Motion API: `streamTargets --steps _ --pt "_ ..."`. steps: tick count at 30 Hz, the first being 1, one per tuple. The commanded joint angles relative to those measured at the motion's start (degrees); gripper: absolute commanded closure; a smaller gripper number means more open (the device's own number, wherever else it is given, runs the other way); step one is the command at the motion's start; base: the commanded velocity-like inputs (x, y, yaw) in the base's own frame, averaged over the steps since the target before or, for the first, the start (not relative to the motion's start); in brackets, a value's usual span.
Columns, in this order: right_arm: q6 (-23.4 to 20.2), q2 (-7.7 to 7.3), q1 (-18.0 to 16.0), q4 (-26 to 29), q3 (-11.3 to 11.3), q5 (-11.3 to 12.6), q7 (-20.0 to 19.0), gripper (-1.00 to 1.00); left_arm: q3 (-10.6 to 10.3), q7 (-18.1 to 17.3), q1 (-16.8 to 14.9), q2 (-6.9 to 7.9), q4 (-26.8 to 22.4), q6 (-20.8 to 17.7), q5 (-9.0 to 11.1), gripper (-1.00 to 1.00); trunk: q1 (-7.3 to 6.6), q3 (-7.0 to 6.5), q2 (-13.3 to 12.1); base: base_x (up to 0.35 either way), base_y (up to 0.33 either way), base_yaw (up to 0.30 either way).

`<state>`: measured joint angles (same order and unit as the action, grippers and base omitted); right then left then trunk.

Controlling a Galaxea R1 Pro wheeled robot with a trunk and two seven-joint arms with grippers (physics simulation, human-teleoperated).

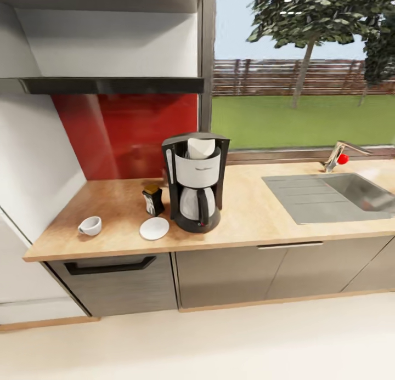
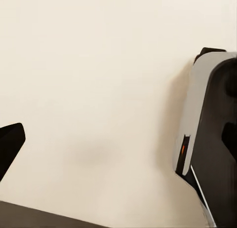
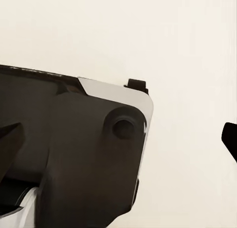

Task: Set up a coffee station on the kitchen countertop: keep the coffee maker on the countertop, move the bottle of coffee from the kitchen shelf to the counter next to the coffee maker, place a paper coffee filter on top of the coffee maker, put the saucer next to the coffee maker with the coffee cup on the saucer, and place the electric kettle next to the coffee maker.

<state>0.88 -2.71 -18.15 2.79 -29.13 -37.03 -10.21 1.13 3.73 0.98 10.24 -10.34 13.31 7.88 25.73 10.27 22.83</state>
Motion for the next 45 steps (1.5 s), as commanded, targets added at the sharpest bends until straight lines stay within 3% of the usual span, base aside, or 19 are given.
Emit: streamTargets --steps 1,4,7,12,16,22,45 --pt "0.1 -0.01 0.0 0.0 -0.5 -0.4 -0.2 -1.00 0.1 0.0 0.0 -0.28 0.0 0.1 0.2 -1.00 0.05 0.09 0.1 0.226 -0.203 -0.279" --pt "0.1 -0.34 0.0 0.0 -0.5 -0.3 -0.2 -1.00 0.2 0.0 0.1 -0.84 0.4 0.0 -0.1 -1.00 0.05 0.09 0.1 0.235 -0.199 -0.291" --pt "0.0 -1.74 0.0 0.0 -0.6 -0.1 -0.3 -1.00 0.2 0.0 0.1 -1.21 1.6 -0.8 -0.1 -1.00 0.05 0.09 0.1 0.241 -0.194 -0.298" --pt "0.0 -2.57 0.0 -0.1 -2.1 2.9 -0.3 -1.00 0.0 0.0 0.1 -1.28 3.2 -6.4 -0.3 -1.00 0.05 0.09 0.1 0.244 -0.192 -0.300" --pt "0.0 -2.57 0.0 -0.1 -2.2 3.6 -0.3 -1.00 0.0 -0.1 0.1 -1.40 3.4 -8.0 -0.8 -1.00 0.05 0.09 0.1 0.238 -0.203 -0.300" --pt "0.0 -2.57 0.0 -0.1 -2.2 3.7 -0.3 -1.00 0.0 0.0 0.1 -2.95 3.3 -8.1 -1.6 -1.00 0.05 0.09 0.1 0.196 -0.244 -0.300" --pt "0.0 -2.57 0.0 -0.2 -2.2 3.7 -0.3 -1.00 0.0 0.0 0.1 -3.04 3.3 -8.2 -1.6 -1.00 0.05 -0.24 0.1 0.134 -0.289 -0.299"
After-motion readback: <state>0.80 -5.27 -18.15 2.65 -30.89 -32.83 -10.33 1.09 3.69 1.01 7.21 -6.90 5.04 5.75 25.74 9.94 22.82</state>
